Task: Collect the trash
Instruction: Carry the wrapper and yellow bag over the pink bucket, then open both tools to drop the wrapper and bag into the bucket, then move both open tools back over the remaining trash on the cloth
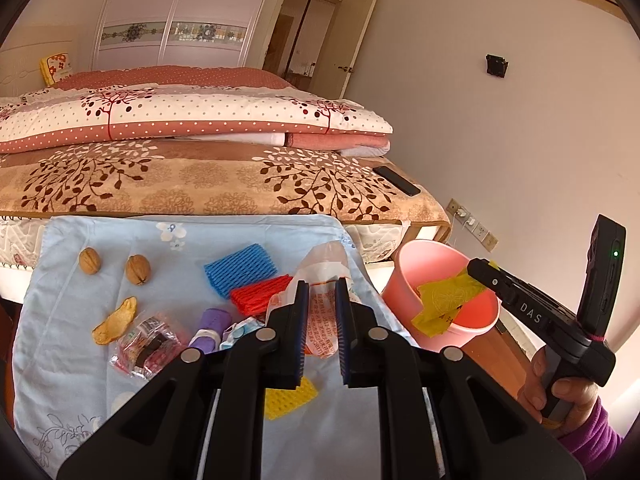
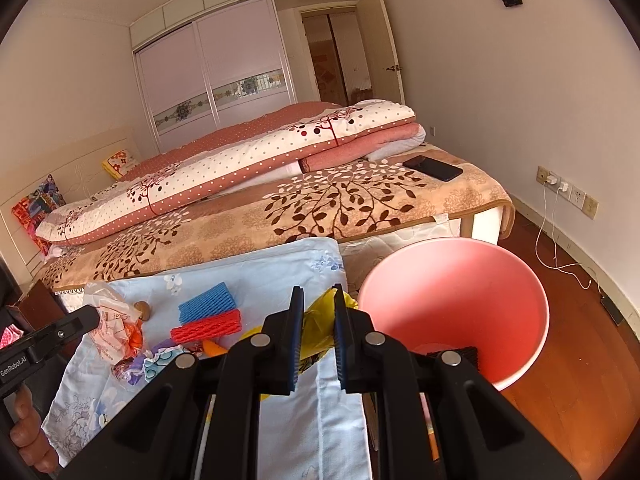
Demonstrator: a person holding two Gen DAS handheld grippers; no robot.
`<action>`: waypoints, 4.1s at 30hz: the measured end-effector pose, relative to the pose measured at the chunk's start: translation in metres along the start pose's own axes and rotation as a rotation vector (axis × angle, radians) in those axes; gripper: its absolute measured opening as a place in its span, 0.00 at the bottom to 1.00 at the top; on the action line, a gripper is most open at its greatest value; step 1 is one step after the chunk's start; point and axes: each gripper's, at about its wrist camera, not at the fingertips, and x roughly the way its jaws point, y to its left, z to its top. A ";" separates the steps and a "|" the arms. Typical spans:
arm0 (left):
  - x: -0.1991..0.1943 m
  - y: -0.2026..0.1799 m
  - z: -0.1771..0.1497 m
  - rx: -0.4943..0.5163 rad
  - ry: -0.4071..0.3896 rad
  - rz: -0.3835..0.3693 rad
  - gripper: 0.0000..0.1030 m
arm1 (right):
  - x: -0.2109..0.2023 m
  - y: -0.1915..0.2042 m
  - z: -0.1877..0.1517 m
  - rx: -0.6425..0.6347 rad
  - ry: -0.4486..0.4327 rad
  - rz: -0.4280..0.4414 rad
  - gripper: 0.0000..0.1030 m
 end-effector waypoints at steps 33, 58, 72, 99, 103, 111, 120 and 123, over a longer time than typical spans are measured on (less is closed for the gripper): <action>0.138 -0.161 0.015 0.172 0.093 -0.228 0.13 | 0.002 -0.137 -0.001 0.133 -0.049 -0.261 0.13; 0.196 -0.171 -0.001 0.167 0.226 -0.203 0.36 | 0.036 -0.156 -0.015 0.143 0.031 -0.278 0.19; 0.169 -0.162 0.004 0.144 0.191 -0.180 0.36 | 0.016 -0.140 -0.010 0.126 -0.008 -0.238 0.38; 0.068 -0.114 -0.019 0.168 0.050 -0.022 0.36 | -0.036 -0.057 -0.035 0.014 -0.006 -0.111 0.39; 0.053 -0.105 -0.029 0.180 0.042 0.007 0.36 | -0.043 -0.045 -0.041 0.006 -0.001 -0.091 0.39; 0.023 -0.085 -0.050 0.201 0.026 0.064 0.36 | -0.054 -0.015 -0.057 -0.013 0.001 -0.054 0.39; -0.007 -0.071 -0.063 0.189 -0.017 0.089 0.36 | -0.068 0.005 -0.067 -0.017 -0.017 -0.040 0.39; -0.015 -0.066 -0.067 0.178 -0.026 0.090 0.36 | -0.070 0.010 -0.069 -0.022 -0.015 -0.038 0.39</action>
